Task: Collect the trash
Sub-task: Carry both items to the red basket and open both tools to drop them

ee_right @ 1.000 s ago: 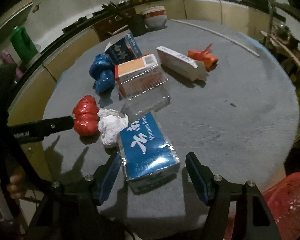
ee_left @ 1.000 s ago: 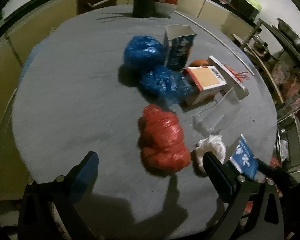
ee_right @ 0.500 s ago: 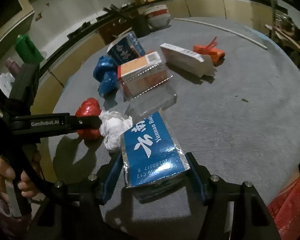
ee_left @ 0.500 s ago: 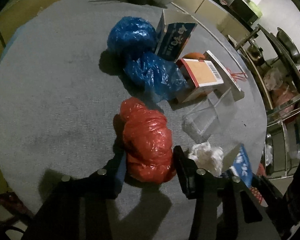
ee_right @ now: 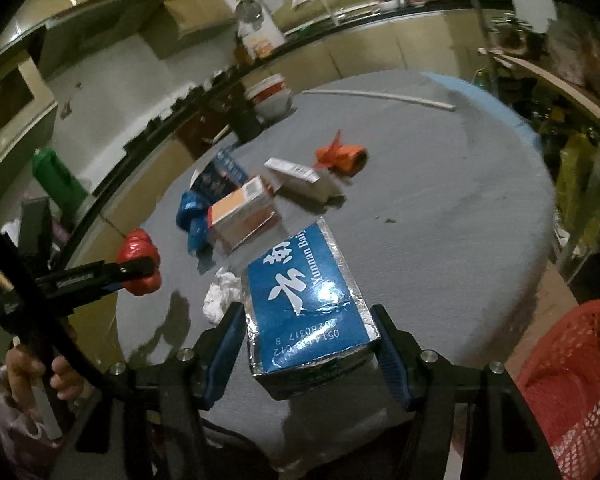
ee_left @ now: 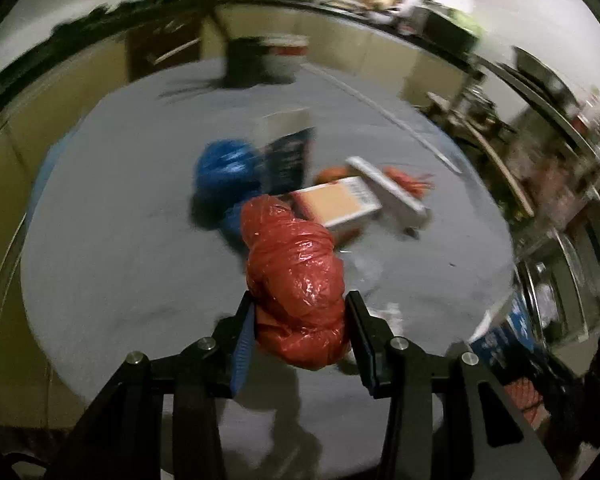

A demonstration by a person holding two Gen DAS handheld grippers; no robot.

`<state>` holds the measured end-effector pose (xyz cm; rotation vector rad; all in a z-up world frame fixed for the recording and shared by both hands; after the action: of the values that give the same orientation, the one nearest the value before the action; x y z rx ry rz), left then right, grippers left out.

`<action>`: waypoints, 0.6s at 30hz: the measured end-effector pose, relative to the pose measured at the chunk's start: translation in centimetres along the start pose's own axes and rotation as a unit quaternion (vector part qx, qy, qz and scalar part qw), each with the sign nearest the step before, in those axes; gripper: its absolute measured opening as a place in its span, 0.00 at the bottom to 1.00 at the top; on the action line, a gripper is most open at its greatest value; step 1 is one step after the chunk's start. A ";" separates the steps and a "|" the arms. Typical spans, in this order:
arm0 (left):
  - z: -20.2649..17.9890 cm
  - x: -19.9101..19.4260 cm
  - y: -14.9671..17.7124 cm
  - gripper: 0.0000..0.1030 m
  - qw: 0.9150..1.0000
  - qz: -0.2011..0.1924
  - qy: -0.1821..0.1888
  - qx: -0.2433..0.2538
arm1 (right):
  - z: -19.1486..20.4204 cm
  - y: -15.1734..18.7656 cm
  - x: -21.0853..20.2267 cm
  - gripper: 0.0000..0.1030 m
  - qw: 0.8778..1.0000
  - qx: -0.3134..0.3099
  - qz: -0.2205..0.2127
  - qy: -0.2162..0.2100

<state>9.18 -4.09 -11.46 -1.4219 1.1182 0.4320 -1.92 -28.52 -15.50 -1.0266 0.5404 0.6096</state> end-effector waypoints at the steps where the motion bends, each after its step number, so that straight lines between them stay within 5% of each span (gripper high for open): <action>1: -1.0 -0.3 0.1 0.44 1.000 -0.002 0.007 0.015 | -0.3 0.0 -0.4 0.64 1.000 0.002 -0.003 0.002; 5: -6.4 -0.7 1.2 0.44 0.995 0.009 0.052 0.089 | -2.0 0.0 -2.9 0.64 0.999 0.011 -0.024 0.022; 9: -13.7 0.0 4.0 0.44 0.974 0.042 0.120 0.187 | -5.4 0.9 -6.0 0.64 0.997 0.036 -0.039 0.059; 18: -27.9 3.2 10.7 0.44 0.898 0.153 0.258 0.323 | -17.5 7.6 -13.8 0.64 0.967 0.199 -0.054 0.153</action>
<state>-7.77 -28.78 -13.96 -0.7743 1.7315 -0.1283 -19.26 -44.28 -18.25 -0.7626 0.8353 0.2296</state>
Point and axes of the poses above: each gripper's, at about its wrist camera, not at the fingertips, and x roughly the way its jaws point, z to its left, y to its underside, the point moved 5 cm from there along x, roughly the way its jaws point, and after that the axes turned 1 degree about y, right-handed, at the moved point
